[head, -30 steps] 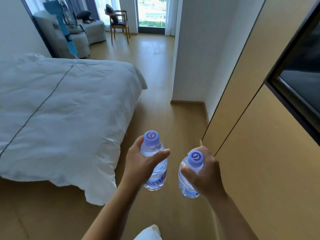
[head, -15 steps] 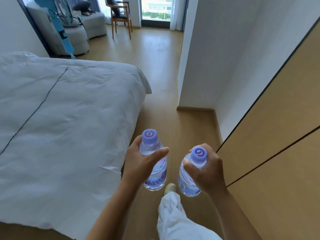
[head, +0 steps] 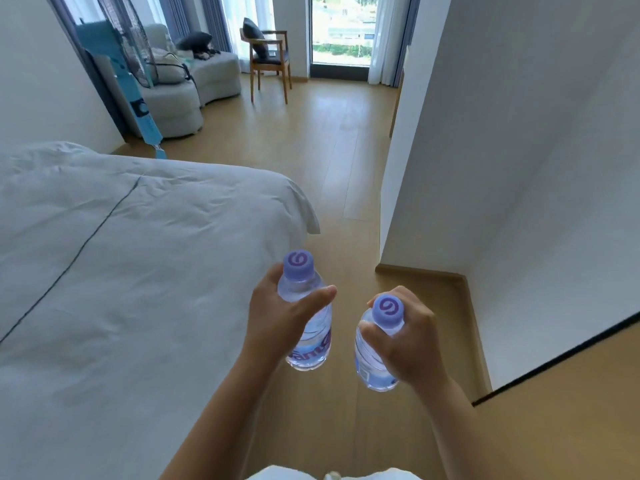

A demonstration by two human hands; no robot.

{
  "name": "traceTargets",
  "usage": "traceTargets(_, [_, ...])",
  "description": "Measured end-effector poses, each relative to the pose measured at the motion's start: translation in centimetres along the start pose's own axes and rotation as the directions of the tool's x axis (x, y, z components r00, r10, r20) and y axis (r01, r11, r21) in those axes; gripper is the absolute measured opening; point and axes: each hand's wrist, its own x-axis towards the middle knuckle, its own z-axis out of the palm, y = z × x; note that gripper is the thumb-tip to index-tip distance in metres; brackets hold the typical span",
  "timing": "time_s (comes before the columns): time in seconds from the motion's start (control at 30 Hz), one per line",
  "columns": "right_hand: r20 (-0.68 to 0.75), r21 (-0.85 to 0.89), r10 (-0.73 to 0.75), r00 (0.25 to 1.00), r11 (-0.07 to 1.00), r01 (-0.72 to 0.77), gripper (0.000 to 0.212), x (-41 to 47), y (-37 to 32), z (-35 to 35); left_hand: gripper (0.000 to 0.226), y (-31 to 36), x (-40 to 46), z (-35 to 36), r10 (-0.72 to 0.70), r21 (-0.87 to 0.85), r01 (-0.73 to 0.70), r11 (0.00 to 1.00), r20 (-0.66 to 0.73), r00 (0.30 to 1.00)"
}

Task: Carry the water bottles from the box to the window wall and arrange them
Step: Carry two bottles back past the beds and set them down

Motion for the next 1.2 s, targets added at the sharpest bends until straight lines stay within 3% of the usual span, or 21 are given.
traceTargets(0.37, [-0.001, 0.048, 0.049, 0.999, 0.998, -0.049, 0.024, 14.1, 7.9, 5.2, 0.032, -1.8, 17.4, 4.5, -0.024, 0.031, 0.023, 0.999, 0.042, 0.999])
traceTargets(0.57, [-0.043, 0.026, 0.068, 0.997, 0.997, -0.067, 0.017, 26.4, 11.5, 9.3, 0.026, -1.4, 31.3, 7.2, 0.013, 0.015, -0.015, 1.0, 0.13, 0.991])
traceTargets(0.73, [-0.076, 0.014, 0.071, 0.995, 0.997, -0.07, 0.026, 36.9, 13.6, 12.2, 0.022, 0.0, 42.7, 8.9, 0.05, 0.021, -0.055, 0.998, 0.192, 0.98])
traceTargets(0.97, [-0.089, 0.003, 0.104, 0.991, 0.995, -0.104, 0.032, 47.0, 17.5, 15.7, 0.033, -0.6, 54.9, 10.8, 0.018, 0.033, -0.024, 0.999, 0.175, 0.984])
traceTargets(1.2, [-0.095, 0.011, 0.122, 0.988, 0.992, -0.122, 0.032, 59.2, 23.6, 18.9, 0.024, -1.4, 68.0, 15.8, -0.012, 0.056, 0.002, 0.998, 0.172, 0.985])
